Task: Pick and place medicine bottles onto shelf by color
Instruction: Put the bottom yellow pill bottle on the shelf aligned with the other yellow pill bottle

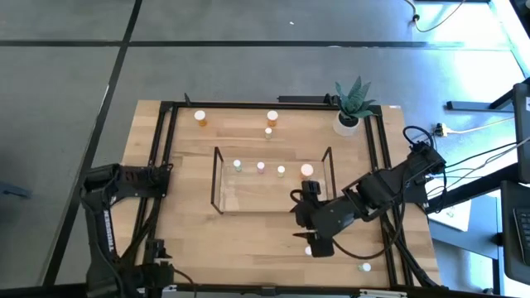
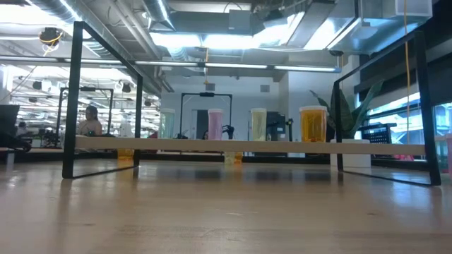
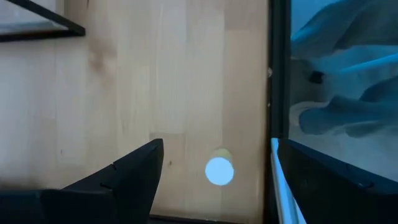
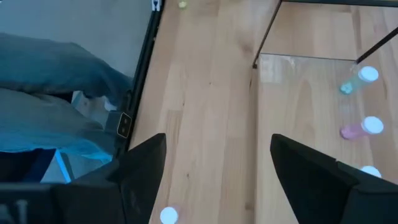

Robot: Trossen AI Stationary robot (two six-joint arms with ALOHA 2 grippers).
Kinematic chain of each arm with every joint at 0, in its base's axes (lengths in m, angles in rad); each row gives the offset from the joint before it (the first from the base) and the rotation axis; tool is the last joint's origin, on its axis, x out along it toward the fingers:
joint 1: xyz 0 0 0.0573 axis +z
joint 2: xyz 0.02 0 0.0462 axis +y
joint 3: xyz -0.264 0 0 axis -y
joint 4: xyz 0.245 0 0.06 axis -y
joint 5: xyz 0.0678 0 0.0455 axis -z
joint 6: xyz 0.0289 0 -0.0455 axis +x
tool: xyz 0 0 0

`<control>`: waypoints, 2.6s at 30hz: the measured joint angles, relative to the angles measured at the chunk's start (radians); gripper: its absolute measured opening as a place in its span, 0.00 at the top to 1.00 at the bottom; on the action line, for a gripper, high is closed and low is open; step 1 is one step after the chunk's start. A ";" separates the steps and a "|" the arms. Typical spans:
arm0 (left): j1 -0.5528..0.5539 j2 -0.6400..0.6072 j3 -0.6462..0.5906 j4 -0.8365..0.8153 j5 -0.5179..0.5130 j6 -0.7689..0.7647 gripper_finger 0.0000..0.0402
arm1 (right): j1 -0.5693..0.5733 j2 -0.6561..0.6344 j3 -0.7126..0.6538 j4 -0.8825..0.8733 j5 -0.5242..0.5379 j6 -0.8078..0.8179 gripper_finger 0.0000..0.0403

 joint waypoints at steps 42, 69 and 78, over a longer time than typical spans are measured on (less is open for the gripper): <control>-0.010 0.098 -0.229 0.164 0.135 -0.139 0.23 | -0.001 0.001 0.000 0.004 0.076 -0.002 0.28; -0.010 0.098 -0.229 0.179 0.139 -0.139 0.33 | -0.001 0.001 -0.001 0.003 0.076 -0.002 0.28; -0.010 0.098 -0.229 0.185 0.139 -0.139 0.47 | -0.001 0.001 -0.001 0.003 0.076 -0.002 0.28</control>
